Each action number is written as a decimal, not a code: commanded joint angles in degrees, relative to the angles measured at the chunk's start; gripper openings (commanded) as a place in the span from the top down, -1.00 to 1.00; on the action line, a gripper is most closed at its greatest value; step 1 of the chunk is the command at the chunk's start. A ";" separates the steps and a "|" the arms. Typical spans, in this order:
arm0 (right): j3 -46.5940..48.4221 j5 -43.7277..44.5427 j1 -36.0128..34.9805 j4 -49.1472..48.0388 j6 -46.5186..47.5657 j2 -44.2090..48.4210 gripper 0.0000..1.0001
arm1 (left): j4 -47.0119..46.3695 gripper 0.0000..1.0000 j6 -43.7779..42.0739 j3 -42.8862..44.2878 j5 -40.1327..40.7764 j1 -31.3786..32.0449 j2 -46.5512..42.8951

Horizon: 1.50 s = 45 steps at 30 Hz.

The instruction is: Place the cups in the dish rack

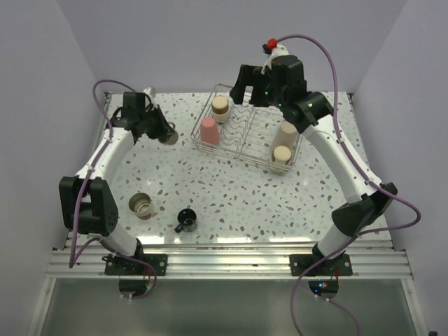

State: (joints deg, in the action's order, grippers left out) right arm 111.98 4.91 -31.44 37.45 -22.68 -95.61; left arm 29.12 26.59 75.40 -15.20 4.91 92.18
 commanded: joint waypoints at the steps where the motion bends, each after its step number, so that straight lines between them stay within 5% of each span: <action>1: 2.28 -14.46 5.41 -5.97 -8.95 -0.98 -0.97 | -6.79 1.00 4.95 8.53 -11.50 -0.07 -1.21; 6: -2.29 -35.79 9.73 -22.75 -21.14 -2.20 -0.97 | -24.76 1.00 19.60 8.90 -28.07 -1.39 -3.32; 9: -2.91 -43.02 10.00 -32.33 -29.14 -4.31 -0.97 | -52.70 1.00 37.00 3.89 -35.75 -1.83 -4.29; 13: -4.14 -44.55 9.56 -39.73 -32.87 -5.63 -0.97 | -88.60 1.00 58.27 0.46 -37.36 -1.92 -1.40; 19: -2.82 -45.60 8.51 -40.00 -32.61 -7.57 -0.97 | -116.02 1.00 79.75 -0.25 -34.55 -1.83 6.42; 45: 10.18 -43.23 3.40 -32.18 -29.18 -15.13 -0.97 | -113.94 1.00 77.39 -1.39 -34.19 1.33 7.92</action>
State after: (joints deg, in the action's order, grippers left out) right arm 119.26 -38.28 -28.08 6.46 -51.42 -110.72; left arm -72.73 104.01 74.11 -49.74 5.06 100.25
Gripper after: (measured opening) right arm 0.985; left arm 0.065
